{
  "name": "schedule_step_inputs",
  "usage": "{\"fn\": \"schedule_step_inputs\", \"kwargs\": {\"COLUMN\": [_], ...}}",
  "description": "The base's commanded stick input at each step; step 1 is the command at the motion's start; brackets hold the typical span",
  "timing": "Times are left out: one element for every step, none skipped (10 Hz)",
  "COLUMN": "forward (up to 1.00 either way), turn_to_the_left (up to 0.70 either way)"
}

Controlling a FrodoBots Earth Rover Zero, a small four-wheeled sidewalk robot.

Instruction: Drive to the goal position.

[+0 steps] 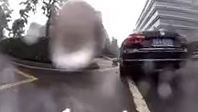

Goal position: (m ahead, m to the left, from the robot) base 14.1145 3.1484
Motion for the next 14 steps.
{"fn": "schedule_step_inputs", "kwargs": {"forward": [0.70,0.70,0.70,0.70,0.70,0.70,0.70,0.70,0.70,0.70,0.70,0.70,0.70,0.70], "turn_to_the_left": [-0.14,-0.14,-0.14,-0.10,0.00,0.00,0.00,0.00,0.00,0.00,0.00,0.00,0.00,0.00]}}
